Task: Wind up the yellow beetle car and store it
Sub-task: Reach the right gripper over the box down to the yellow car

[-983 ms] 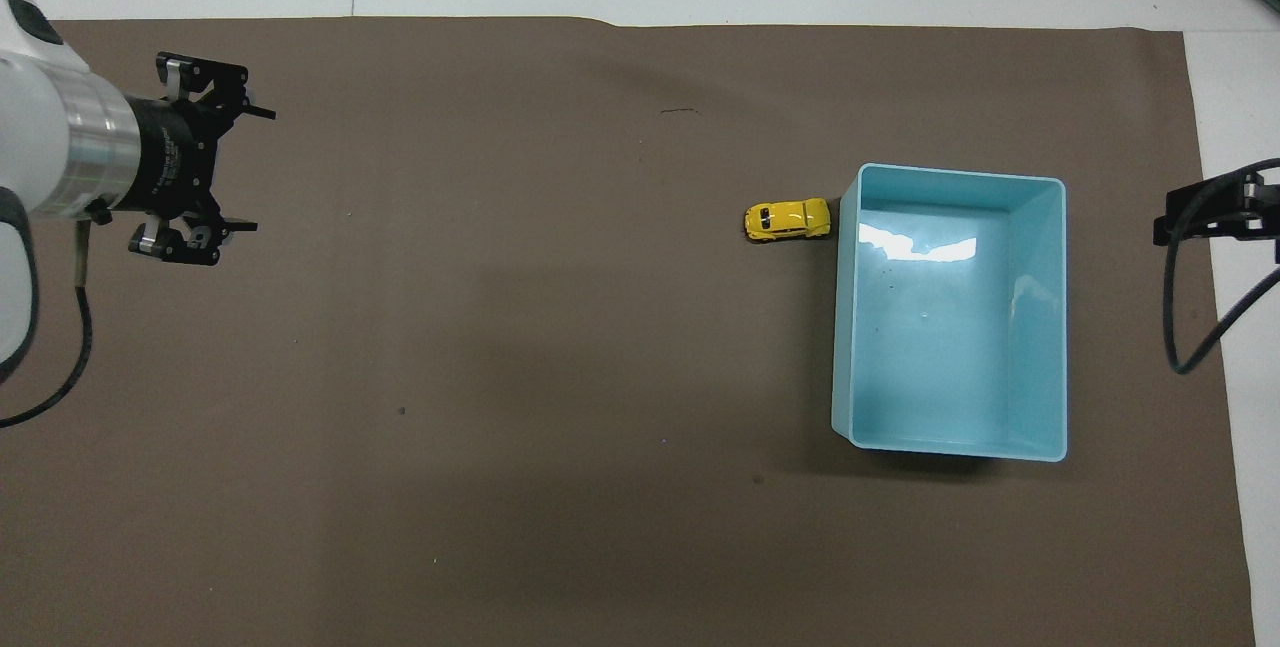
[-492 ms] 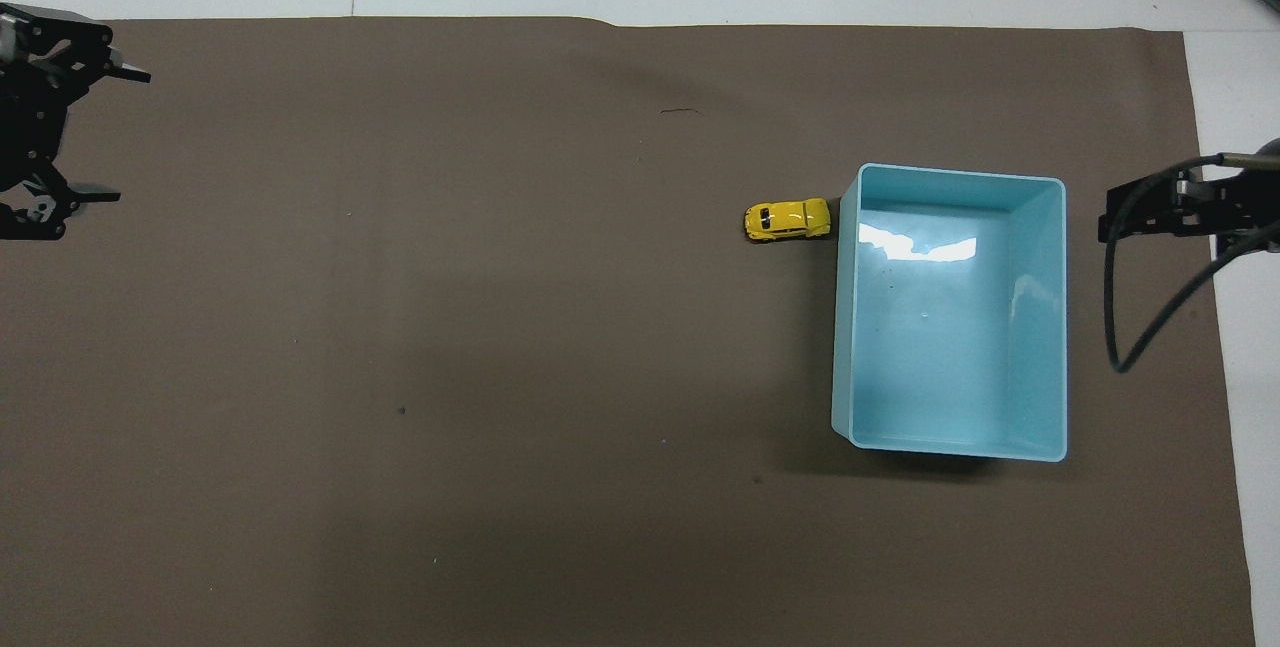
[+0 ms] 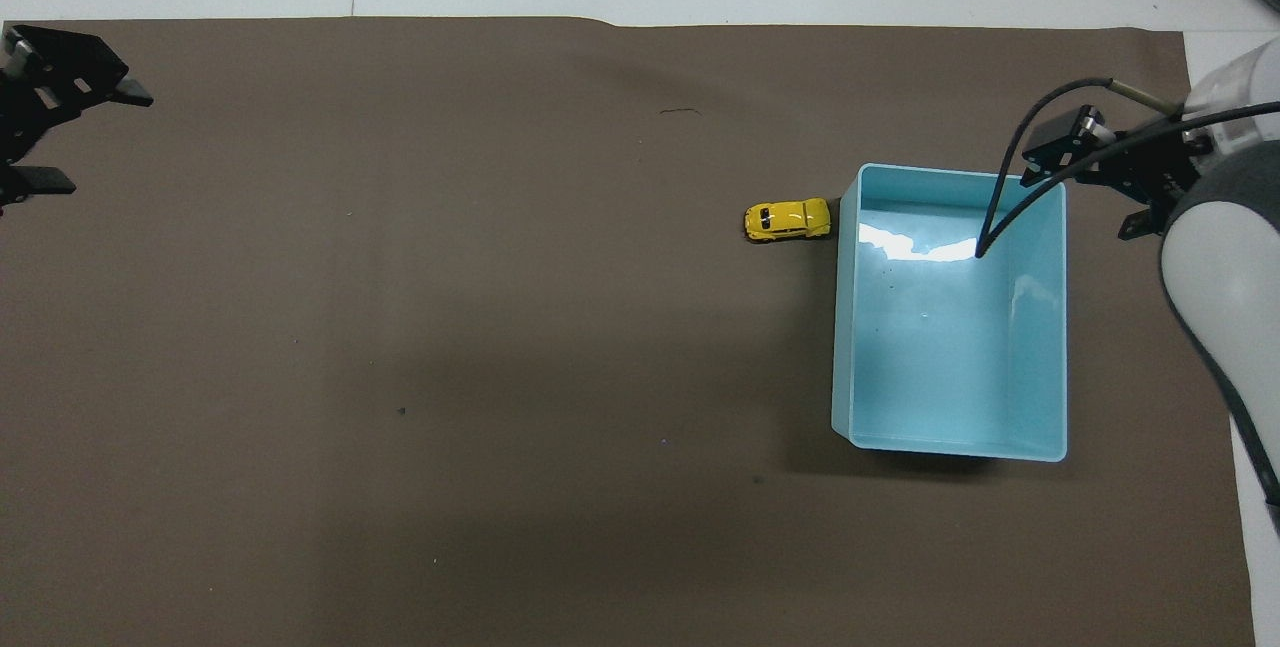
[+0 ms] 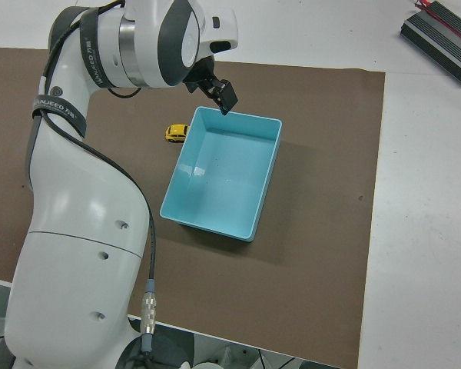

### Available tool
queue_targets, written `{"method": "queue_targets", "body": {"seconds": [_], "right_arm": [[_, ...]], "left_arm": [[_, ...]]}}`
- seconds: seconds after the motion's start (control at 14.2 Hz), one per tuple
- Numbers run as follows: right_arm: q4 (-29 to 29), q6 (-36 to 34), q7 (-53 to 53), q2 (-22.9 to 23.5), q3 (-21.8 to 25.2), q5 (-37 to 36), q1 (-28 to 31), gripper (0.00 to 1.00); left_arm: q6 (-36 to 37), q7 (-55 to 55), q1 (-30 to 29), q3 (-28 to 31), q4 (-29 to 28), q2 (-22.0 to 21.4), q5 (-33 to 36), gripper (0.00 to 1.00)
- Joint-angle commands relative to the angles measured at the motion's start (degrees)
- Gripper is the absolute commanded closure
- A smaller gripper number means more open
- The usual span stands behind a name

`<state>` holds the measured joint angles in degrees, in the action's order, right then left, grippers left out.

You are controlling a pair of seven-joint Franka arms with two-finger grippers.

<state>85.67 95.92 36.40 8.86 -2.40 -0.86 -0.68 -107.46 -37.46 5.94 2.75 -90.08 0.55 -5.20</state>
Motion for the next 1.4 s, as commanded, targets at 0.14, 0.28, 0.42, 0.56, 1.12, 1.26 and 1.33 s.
{"method": "queue_targets", "body": {"seconds": [0.14, 0.28, 0.42, 0.56, 1.12, 1.26, 1.33], "right_arm": [[2.39, 5.75, 18.05, 3.26, -0.14, 0.60, -0.98, 0.00], [6.51, 10.92, 26.92, 3.18, -0.14, 0.60, -1.68, 0.00], [9.16, 15.15, 36.50, 3.35, -0.14, 0.60, -3.44, 0.00], [10.04, 18.23, 43.72, 4.40, -0.14, 0.60, -5.11, 0.00], [9.34, 28.95, 71.61, 12.22, -0.14, 1.30, -12.31, 0.00], [9.25, 30.28, 73.28, 14.33, -0.14, 0.43, -13.20, 0.00], [9.25, 31.59, 74.51, 15.56, -0.14, -0.01, -13.72, 0.00]], "left_arm": [[6.90, 15.98, -1.99, -0.46, 0.52, -1.25, 0.63, 0.00], [9.53, 22.74, -1.99, -0.46, 0.44, -1.60, 0.72, 0.00], [12.35, 28.38, -2.07, -0.37, 0.35, -1.86, 0.81, 0.00], [14.11, 33.30, -2.07, -0.37, 0.35, -2.21, 1.59, 0.00], [16.84, 38.42, -1.02, -0.81, -2.64, -2.57, 3.53, 0.00], [16.49, 37.55, -0.93, -0.99, -2.03, -2.31, 3.27, 0.00], [16.23, 37.63, -0.84, -1.25, -1.85, -2.22, 3.18, 0.00]]}}
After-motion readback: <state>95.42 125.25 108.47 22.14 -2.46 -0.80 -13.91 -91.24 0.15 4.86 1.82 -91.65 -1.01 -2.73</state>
